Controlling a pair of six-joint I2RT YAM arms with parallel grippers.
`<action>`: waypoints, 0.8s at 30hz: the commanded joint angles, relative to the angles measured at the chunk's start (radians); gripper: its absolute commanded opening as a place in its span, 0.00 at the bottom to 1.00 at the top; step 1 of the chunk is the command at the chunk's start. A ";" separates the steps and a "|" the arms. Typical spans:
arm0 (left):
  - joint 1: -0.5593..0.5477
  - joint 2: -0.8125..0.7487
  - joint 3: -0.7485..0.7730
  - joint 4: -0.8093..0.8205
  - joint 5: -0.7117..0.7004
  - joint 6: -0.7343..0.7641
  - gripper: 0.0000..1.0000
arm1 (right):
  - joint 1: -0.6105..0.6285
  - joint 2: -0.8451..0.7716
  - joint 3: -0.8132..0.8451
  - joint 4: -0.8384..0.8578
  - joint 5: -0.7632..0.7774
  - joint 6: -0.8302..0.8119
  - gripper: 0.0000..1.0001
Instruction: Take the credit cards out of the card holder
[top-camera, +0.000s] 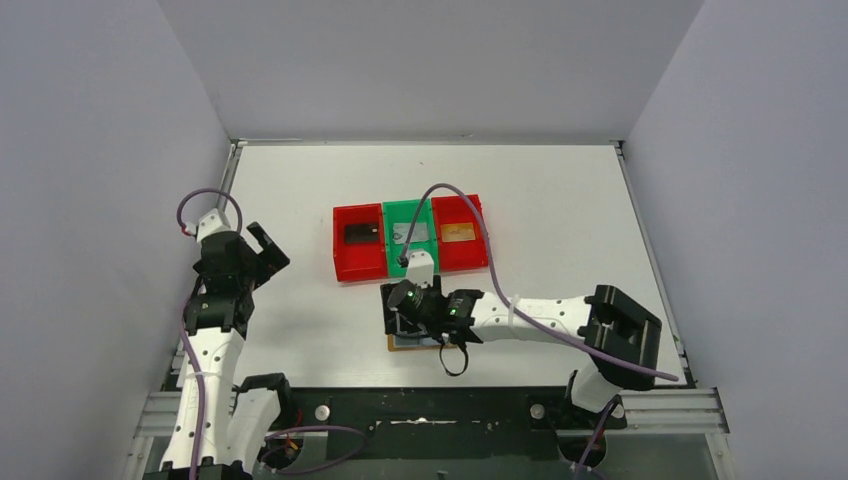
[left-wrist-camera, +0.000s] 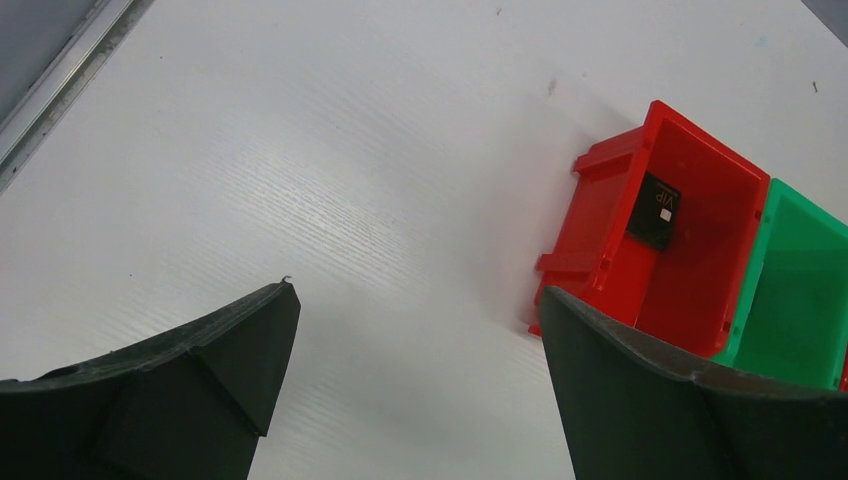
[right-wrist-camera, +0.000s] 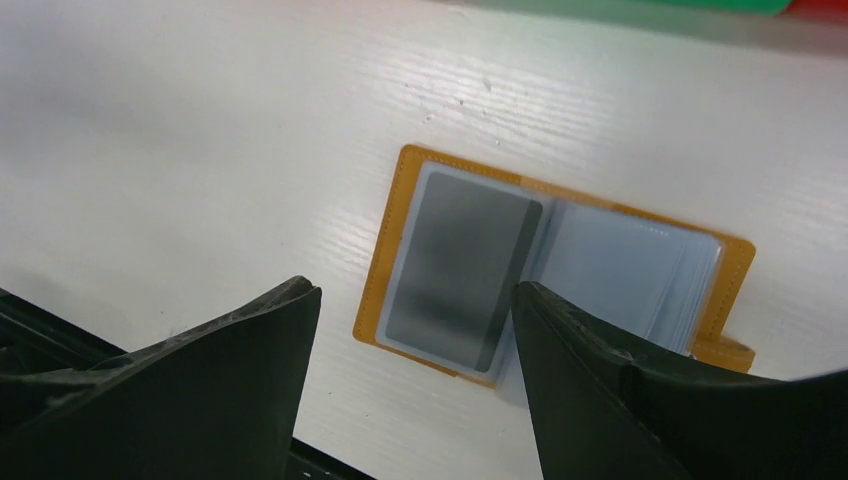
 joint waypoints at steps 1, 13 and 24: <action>-0.003 0.007 0.011 0.066 0.015 0.023 0.92 | 0.034 0.038 0.052 -0.103 0.146 0.183 0.71; -0.003 0.017 0.009 0.065 0.014 0.023 0.92 | 0.027 0.141 0.137 -0.135 0.100 0.174 0.62; -0.003 0.012 0.006 0.069 0.017 0.025 0.92 | -0.003 0.247 0.176 -0.161 0.010 0.146 0.60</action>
